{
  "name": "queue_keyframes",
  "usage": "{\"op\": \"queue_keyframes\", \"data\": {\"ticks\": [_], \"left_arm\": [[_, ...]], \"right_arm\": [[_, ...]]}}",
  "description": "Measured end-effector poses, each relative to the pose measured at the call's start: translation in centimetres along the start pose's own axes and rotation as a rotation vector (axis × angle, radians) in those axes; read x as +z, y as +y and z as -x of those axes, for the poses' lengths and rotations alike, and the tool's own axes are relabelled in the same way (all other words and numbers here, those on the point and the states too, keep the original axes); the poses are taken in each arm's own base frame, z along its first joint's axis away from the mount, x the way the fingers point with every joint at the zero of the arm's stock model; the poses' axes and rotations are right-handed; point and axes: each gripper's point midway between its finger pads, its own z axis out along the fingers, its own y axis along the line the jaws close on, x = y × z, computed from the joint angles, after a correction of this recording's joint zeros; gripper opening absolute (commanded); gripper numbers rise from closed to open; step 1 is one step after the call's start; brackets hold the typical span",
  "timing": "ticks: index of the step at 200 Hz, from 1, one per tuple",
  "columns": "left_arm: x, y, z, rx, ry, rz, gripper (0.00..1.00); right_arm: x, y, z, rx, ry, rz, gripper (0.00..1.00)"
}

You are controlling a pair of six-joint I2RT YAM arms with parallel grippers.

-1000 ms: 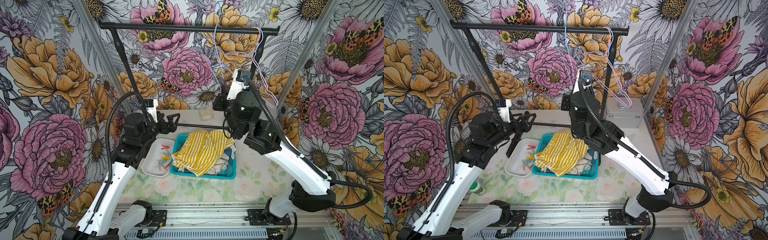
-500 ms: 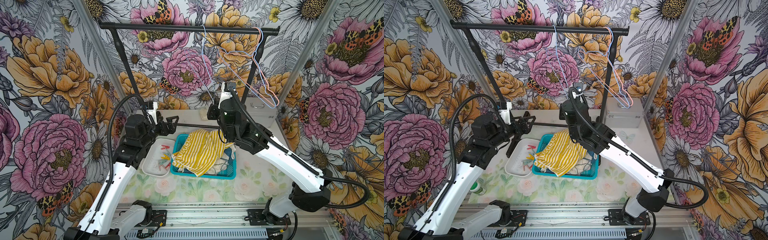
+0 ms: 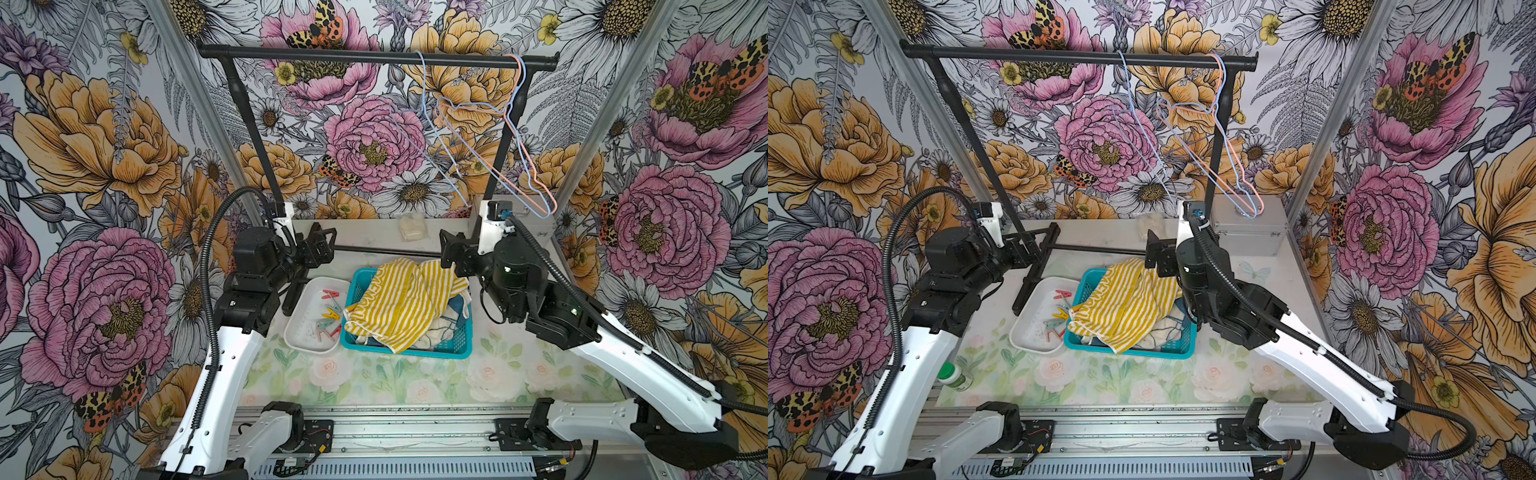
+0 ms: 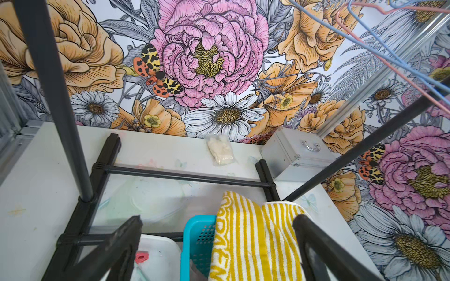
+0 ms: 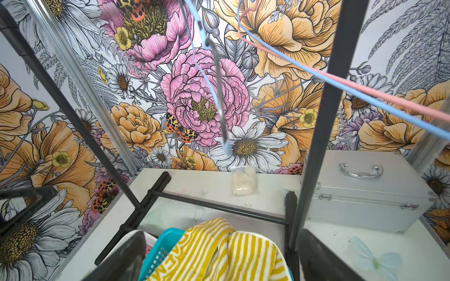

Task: Remove the clothespins securing towels to the hanger
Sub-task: Place the hanger at the clothesline, then reset both arms

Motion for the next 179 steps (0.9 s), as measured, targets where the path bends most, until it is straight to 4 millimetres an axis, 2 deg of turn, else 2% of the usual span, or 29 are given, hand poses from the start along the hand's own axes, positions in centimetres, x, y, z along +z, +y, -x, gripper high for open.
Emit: {"op": "queue_keyframes", "data": {"ticks": [20,37,57,77,95,122,140,154,179], "left_arm": [[-1.0,1.9,-0.1,-0.003,-0.033,0.070,0.99],[-1.2,4.4,-1.6,-0.012,-0.036,0.144,0.99],[-0.3,8.0,-5.3,-0.037,0.005,0.239,0.99],[0.9,11.8,-10.5,-0.047,0.081,0.337,0.99],[1.3,14.2,-14.5,-0.025,0.134,0.388,0.99],[1.7,16.8,-18.1,0.006,0.144,0.429,0.99],[2.2,17.9,-19.6,0.021,0.154,0.439,0.99],[3.0,18.2,-19.9,0.037,0.150,0.425,0.99],[4.6,18.4,-20.1,0.066,0.124,0.390,0.99]], "right_arm": [[-1.4,-1.5,-2.0,-0.035,0.012,0.007,1.00],[-1.9,-2.9,-4.5,-0.070,0.033,-0.002,1.00],[-2.1,-4.4,-7.8,-0.119,0.057,-0.019,0.99],[-2.3,-6.1,-11.0,-0.166,0.059,-0.042,1.00],[-2.3,-8.0,-14.3,-0.211,0.051,-0.076,1.00],[-1.8,-10.8,-19.3,-0.262,0.063,-0.140,0.99],[-1.5,-12.4,-22.0,-0.281,0.063,-0.179,1.00],[-1.4,-13.3,-23.6,-0.301,0.053,-0.195,1.00],[-1.6,-15.2,-24.4,-0.308,0.000,-0.242,1.00]]}}
